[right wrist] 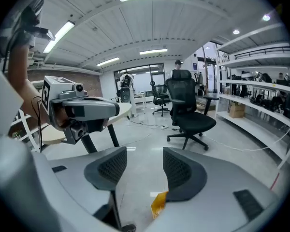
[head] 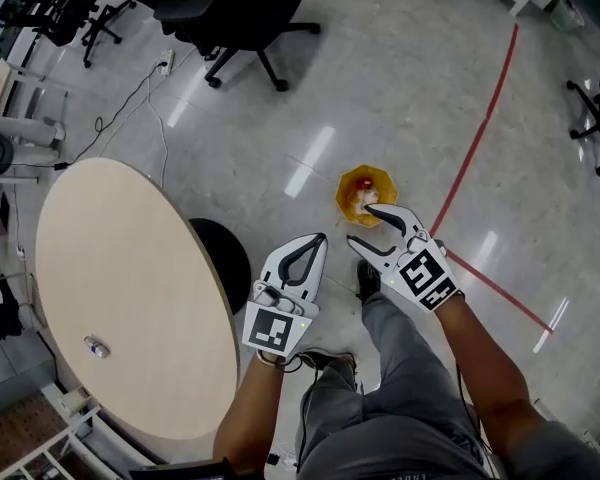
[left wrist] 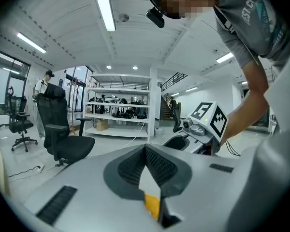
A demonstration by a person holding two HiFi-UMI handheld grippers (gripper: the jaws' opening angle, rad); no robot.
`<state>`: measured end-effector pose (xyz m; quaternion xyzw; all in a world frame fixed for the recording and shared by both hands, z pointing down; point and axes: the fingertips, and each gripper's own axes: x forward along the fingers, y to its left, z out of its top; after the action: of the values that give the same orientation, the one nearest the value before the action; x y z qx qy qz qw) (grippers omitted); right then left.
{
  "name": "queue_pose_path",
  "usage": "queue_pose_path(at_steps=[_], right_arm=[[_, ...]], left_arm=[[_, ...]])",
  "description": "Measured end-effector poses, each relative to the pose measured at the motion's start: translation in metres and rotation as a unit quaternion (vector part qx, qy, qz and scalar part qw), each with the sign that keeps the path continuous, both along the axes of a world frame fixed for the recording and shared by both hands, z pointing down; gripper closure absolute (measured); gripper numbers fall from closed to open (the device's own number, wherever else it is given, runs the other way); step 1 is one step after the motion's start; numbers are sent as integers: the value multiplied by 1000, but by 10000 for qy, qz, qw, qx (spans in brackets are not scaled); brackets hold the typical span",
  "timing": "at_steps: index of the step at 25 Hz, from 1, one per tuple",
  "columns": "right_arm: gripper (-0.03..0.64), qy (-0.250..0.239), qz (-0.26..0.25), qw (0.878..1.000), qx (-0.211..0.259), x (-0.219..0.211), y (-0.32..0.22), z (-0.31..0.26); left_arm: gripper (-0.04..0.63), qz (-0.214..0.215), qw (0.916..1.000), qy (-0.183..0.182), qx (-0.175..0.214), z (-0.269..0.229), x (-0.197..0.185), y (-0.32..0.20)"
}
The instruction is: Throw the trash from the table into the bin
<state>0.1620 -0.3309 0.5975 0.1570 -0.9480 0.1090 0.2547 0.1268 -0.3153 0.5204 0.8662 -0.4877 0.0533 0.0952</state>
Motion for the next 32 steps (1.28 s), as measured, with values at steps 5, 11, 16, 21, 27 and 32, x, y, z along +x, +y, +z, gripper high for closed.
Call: queue_pose_path(at_steps=[5,11,16,21,27,32], right_arm=[[400,-155,-363,9986,348,-41,54,-82],[400,-404,-783,9927,818,-92,121,-170],[400,-530,-1169,9856,1100,-132,187,-231],[400,-708,-1592,9742,1437,-180,255,-276],[400,-839,-2130,9566,1802,-238,347,-321],[400,-858,-2444,9467,1914,-288,414,-341]], left_arm=[[561,-201,9987,-292,376,-71,-33,63],[561,-1105,9913,-138,697,-143,-102,149],[563,-1699,9800,-338,976,-198,-159,230],[561,-2266,9641,-457,1307,-234,-213,317],[562,-2824,9444,-602,1573,-261,-269,426],[562,-3218,9281,-717,1727,-282,-310,516]])
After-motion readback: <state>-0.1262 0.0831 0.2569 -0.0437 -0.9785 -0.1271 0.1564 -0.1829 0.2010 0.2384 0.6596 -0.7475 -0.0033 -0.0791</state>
